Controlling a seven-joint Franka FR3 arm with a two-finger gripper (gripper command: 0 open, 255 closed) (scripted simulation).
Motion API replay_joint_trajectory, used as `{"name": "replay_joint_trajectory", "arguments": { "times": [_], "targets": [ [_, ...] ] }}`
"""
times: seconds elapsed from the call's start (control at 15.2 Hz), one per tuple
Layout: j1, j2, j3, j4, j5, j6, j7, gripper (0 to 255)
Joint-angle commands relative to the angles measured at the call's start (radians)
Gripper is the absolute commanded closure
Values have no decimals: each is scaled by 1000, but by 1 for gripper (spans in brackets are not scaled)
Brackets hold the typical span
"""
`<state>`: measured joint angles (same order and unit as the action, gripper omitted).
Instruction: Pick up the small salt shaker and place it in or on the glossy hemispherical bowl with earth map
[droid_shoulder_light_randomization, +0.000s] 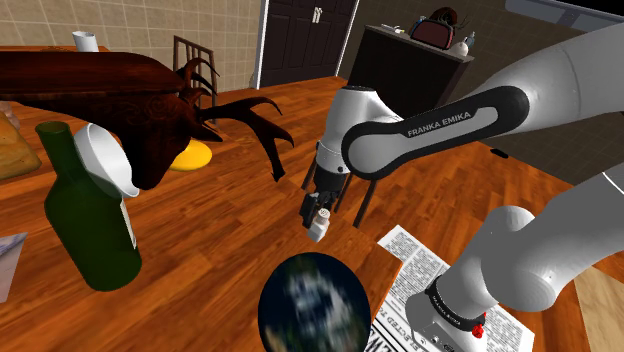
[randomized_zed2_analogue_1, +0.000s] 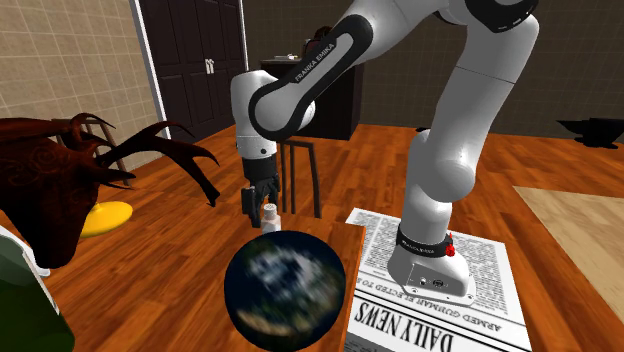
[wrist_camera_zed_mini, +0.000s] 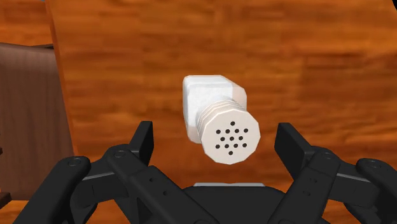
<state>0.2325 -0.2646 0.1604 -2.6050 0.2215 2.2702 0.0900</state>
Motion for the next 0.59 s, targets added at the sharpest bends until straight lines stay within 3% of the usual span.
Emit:
{"name": "replay_joint_trajectory", "arguments": {
  "times": [0.0,0.07,0.53],
  "targets": [
    [0,0,0,0,0,0,0,0],
    [0,0,0,0,0,0,0,255],
    [0,0,0,0,0,0,0,255]
  ]
}}
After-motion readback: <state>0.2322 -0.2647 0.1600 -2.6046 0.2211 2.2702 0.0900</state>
